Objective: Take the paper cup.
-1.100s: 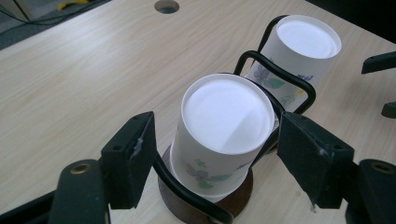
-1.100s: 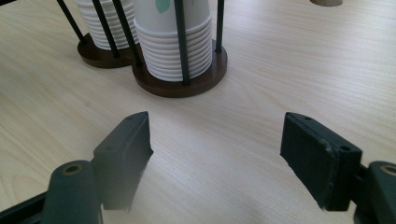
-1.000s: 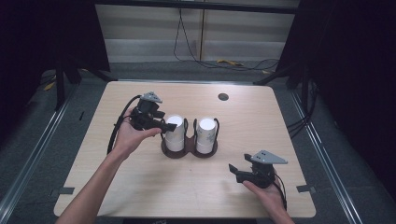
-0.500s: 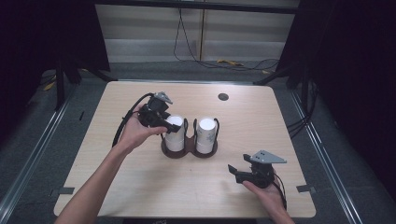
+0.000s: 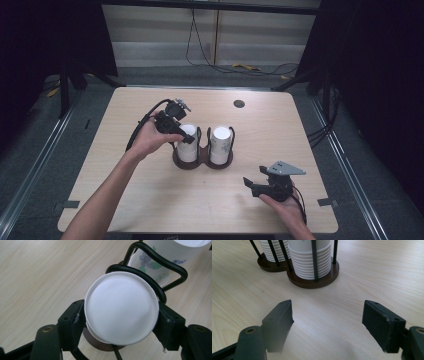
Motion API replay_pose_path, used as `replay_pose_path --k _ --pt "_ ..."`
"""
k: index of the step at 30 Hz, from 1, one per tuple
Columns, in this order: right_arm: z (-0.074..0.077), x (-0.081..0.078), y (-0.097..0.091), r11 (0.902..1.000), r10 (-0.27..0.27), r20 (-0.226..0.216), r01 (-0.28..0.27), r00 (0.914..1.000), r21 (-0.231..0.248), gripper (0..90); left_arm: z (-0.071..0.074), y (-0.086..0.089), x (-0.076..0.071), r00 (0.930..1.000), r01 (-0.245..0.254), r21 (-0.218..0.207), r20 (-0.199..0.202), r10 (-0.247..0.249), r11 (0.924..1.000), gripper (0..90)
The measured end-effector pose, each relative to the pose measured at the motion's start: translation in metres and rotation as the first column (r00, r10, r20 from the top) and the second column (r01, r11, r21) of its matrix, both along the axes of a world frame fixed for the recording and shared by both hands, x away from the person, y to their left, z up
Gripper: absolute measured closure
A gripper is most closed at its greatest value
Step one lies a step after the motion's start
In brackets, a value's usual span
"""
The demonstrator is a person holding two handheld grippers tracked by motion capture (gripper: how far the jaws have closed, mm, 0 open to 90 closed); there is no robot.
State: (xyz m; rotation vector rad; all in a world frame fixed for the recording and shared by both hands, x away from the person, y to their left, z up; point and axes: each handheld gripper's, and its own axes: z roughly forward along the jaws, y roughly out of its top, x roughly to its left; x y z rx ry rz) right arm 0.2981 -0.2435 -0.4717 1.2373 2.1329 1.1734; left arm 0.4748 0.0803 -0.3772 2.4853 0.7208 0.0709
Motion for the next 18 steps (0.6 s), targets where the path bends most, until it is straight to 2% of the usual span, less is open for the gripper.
replay_pose_path --k 5,14,18 --pt "-0.0003 -0.0001 0.0001 1.0 0.001 -0.006 -0.001 1.0 0.0 24.5 -0.0006 -0.0023 0.0008 1.0 -0.004 0.023 -0.002 0.004 0.9997 31.6" --pt "-0.0006 -0.0002 0.0005 1.0 0.006 -0.012 -0.006 0.9999 0.0 24.5 -0.0034 -0.0046 0.0026 0.9994 -0.025 0.02 -0.024 0.025 0.9995 31.1" --pt "-0.001 0.0002 0.0 1.0 0.004 -0.015 -0.004 0.9999 0.001 24.5 -0.0032 -0.0096 0.0005 0.9995 -0.03 0.056 -0.006 0.03 0.998 30.5"
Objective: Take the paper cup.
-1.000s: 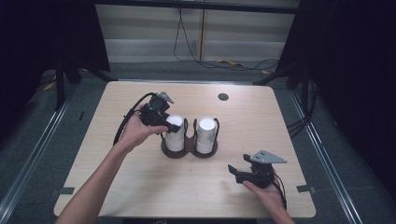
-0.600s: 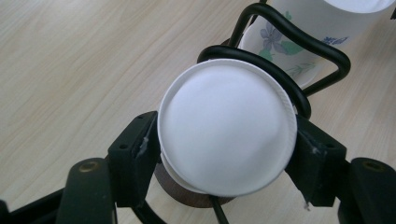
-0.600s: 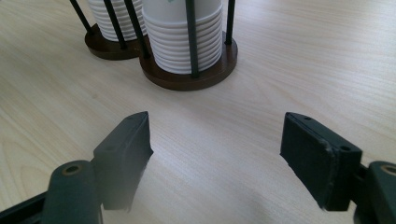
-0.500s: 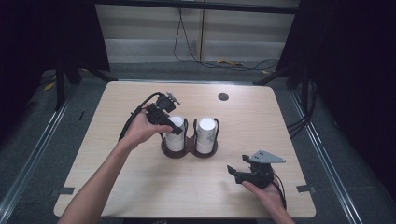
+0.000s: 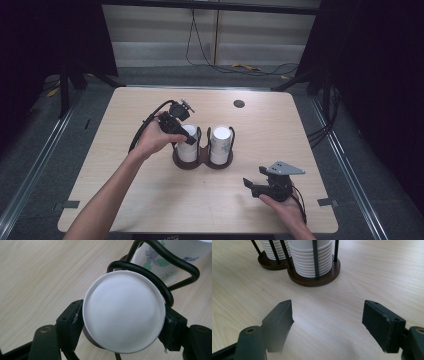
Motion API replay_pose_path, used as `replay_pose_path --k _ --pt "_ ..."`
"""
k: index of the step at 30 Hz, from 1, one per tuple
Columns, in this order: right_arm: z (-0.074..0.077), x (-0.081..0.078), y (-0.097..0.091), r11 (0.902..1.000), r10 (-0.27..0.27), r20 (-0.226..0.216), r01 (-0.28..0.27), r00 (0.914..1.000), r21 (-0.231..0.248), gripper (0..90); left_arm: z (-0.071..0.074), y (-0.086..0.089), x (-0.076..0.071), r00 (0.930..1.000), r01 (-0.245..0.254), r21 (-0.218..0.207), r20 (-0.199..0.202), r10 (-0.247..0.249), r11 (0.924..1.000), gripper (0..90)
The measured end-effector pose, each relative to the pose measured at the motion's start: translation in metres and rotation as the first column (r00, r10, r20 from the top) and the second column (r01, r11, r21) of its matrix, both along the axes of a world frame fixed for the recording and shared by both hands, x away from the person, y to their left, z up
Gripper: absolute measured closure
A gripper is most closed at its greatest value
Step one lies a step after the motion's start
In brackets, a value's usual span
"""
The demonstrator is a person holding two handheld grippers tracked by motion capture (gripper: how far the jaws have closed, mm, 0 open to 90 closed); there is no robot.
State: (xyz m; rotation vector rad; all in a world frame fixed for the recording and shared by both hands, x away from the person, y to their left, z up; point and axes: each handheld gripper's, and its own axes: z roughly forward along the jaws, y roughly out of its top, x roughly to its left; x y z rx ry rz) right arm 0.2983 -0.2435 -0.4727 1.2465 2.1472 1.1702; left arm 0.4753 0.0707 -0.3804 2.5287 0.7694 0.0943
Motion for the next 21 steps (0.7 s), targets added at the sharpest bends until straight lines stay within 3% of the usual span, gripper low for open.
replay_pose_path --k 2,7,16,21 --pt "0.0 -0.0003 0.0002 1.0 0.0 -0.003 0.0 1.0 -0.001 24.5 -0.0009 -0.0012 0.0002 1.0 0.005 0.019 -0.001 -0.005 0.9998 30.4" --pt "0.0002 -0.0009 0.0002 1.0 0.0 -0.002 0.0 1.0 -0.002 24.5 0.0002 -0.0011 -0.0004 1.0 0.004 0.022 0.008 -0.004 0.9998 31.2" --pt "-0.0003 -0.0001 0.0013 1.0 0.002 -0.004 -0.002 1.0 -0.008 24.6 0.0049 0.0023 -0.0031 0.9994 0.019 0.011 0.03 -0.019 0.9998 32.9" --pt "-0.0002 -0.0001 0.0013 1.0 0.002 -0.004 -0.002 1.0 -0.008 24.7 0.0058 0.0017 -0.0043 0.9995 0.003 -0.001 0.031 -0.003 1.0 33.0"
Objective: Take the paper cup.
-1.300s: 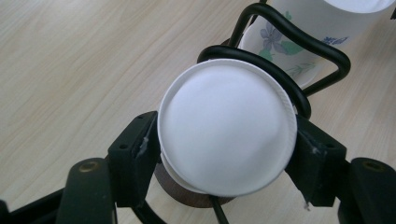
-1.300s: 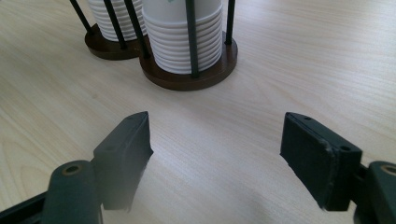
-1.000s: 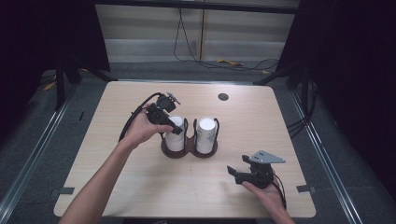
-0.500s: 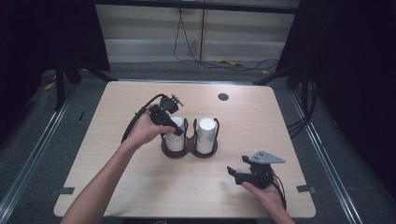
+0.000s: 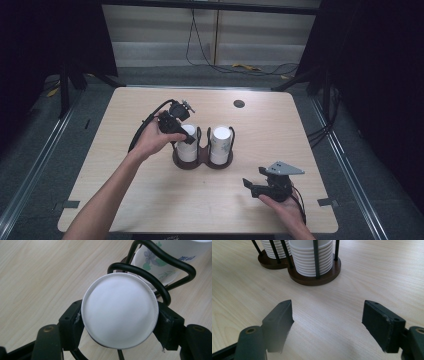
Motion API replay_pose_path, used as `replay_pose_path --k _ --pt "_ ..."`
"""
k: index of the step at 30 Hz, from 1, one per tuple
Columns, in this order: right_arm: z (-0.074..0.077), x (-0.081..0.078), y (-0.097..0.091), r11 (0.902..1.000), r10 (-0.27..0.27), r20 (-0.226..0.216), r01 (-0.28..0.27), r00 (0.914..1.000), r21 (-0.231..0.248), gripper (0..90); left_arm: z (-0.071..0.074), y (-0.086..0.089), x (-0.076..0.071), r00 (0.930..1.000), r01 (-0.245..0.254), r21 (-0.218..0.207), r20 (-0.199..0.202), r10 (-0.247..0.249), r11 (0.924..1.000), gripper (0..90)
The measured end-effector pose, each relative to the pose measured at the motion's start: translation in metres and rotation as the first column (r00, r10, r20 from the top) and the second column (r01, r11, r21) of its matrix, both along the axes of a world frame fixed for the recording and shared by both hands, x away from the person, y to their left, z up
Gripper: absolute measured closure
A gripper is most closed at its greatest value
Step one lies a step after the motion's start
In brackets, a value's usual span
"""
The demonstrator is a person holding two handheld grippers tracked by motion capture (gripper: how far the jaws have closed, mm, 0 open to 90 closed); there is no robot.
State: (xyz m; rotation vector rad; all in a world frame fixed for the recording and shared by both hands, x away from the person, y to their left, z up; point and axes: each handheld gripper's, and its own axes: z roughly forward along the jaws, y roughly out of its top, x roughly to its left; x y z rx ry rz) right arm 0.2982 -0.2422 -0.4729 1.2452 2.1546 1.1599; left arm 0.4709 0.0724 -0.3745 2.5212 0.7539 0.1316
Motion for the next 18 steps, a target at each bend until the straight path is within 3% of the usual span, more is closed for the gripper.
replay_pose_path --k 6,18 --pt "0.0 0.001 0.0 1.0 -0.003 -0.003 0.003 1.0 0.003 24.6 0.004 0.001 -0.001 0.9999 0.008 0.007 0.007 -0.008 0.9999 33.6" --pt "-0.001 0.001 0.001 1.0 -0.001 -0.007 0.001 1.0 0.002 24.7 0.011 0.006 -0.001 0.9997 -0.002 -0.041 0.023 0.003 0.9992 34.0"
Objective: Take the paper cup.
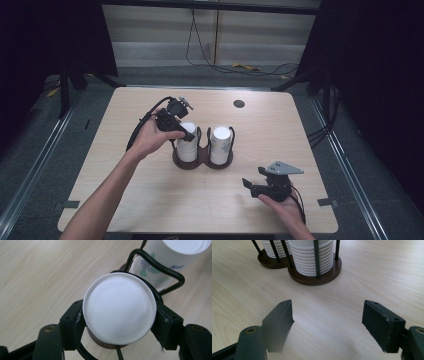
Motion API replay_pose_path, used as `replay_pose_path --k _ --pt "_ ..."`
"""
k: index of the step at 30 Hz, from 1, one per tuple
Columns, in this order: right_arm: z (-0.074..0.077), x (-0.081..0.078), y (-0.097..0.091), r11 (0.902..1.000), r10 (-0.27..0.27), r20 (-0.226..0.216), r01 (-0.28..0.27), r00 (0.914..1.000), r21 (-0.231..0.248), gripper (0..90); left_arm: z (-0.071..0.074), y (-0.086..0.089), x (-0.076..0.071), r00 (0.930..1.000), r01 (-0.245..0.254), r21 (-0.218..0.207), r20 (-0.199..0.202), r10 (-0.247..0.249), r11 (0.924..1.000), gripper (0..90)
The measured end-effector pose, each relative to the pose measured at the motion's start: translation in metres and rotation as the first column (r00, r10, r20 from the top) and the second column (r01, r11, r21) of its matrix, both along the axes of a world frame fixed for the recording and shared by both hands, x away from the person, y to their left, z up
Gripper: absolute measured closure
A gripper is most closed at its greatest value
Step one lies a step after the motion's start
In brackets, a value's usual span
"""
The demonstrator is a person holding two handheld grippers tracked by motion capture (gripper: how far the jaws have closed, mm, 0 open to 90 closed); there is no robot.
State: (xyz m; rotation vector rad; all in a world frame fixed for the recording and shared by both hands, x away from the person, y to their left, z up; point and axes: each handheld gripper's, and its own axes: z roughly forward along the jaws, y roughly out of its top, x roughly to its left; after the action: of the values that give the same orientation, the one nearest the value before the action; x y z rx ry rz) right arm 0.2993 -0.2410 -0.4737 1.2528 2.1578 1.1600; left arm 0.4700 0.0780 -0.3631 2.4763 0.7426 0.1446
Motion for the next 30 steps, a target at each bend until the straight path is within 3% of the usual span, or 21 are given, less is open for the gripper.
replay_pose_path --k 4,17,22,30 --pt "0.0 0.0 0.0 1.0 0.001 -0.002 -0.001 1.0 -0.001 24.7 0.002 -0.001 -0.001 0.9999 0.012 0.013 0.002 -0.012 0.9998 34.2" --pt "0.0 0.0 0.0 1.0 -0.003 -0.005 0.003 1.0 0.002 24.8 0.009 0.006 -0.004 0.9999 0.013 -0.03 0.006 -0.013 0.9995 34.9" --pt "0.0 0.001 0.0 1.0 0.0 -0.003 0.0 1.0 -0.002 24.9 0.008 0.006 -0.005 0.9999 0.013 -0.02 0.01 -0.013 0.9997 35.2" --pt "0.0 0.001 0.001 1.0 -0.001 -0.007 0.001 1.0 0.001 24.9 0.015 0.011 -0.006 0.9999 0.006 -0.059 0.014 -0.005 0.9982 35.5"
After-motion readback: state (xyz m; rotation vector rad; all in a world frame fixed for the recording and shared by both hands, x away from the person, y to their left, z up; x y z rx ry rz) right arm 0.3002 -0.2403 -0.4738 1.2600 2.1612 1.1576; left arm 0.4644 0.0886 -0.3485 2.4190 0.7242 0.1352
